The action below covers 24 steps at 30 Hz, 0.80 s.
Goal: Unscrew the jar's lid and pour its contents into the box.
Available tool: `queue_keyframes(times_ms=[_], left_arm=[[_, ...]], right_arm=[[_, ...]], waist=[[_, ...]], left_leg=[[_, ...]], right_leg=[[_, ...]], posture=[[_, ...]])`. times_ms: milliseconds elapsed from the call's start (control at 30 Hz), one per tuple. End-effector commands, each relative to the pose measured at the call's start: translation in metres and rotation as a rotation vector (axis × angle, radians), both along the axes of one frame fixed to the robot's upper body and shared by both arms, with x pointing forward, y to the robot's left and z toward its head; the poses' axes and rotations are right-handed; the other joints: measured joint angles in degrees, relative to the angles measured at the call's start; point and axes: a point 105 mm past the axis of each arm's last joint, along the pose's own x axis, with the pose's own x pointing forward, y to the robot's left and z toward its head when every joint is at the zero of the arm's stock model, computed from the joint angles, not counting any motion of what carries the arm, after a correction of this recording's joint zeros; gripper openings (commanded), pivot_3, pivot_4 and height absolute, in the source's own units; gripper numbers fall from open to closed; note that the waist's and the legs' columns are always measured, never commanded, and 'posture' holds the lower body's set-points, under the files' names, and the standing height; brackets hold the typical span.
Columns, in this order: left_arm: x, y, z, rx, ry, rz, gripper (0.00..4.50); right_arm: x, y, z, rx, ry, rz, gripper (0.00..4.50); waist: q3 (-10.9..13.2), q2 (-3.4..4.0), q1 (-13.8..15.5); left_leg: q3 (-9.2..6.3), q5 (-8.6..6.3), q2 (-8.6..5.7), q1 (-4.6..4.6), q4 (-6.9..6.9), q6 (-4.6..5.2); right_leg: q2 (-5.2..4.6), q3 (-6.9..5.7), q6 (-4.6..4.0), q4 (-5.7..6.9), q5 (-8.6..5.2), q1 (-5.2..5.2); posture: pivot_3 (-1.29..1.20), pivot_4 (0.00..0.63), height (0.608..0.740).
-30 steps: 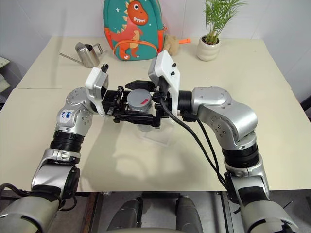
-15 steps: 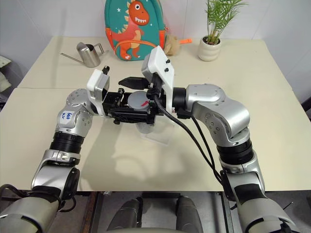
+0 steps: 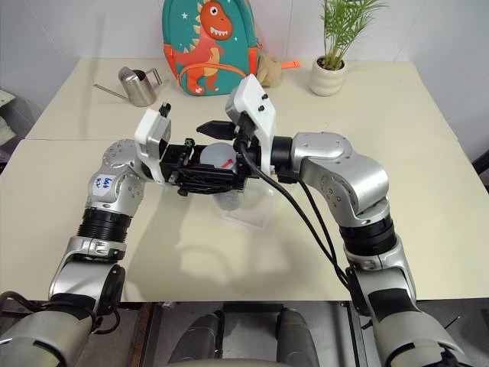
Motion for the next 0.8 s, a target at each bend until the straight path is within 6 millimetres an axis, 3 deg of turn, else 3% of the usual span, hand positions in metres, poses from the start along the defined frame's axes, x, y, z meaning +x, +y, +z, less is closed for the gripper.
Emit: queue_keyframes(times_ms=[33, 333, 800], left_arm=[[-0.009, 0.003, 0.008, -0.008, -0.053, -0.036, 2.42], [-0.004, 0.009, 0.009, -0.008, -0.047, -0.008, 2.42], [0.001, 0.011, 0.007, 0.002, -0.035, 0.002, 2.42]], right_arm=[[0.005, -0.019, 0.022, 0.049, -0.065, -0.086, 4.50], [0.002, -0.039, 0.023, 0.033, -0.063, -0.151, 4.50], [-0.010, -0.055, 0.024, 0.010, -0.054, -0.191, 4.50]], waist=[[0.00, 0.00, 0.01], [0.00, 0.00, 0.05], [0.00, -0.01, 0.13]], left_leg=[[0.00, 0.00, 0.00, 0.00, 0.00, 0.00], [0.00, 0.00, 0.00, 0.00, 0.00, 0.00], [0.01, -0.01, -0.01, -0.01, 0.01, 0.01]], right_leg=[[0.00, 0.00, 0.00, 0.00, 0.00, 0.00], [0.00, 0.00, 0.00, -0.01, 0.00, 0.00], [-0.01, 0.00, 0.00, -0.03, 0.00, 0.01]], posture=[[0.00, 0.150, 0.740], [0.00, 0.150, 0.740], [0.00, 0.150, 0.740]])
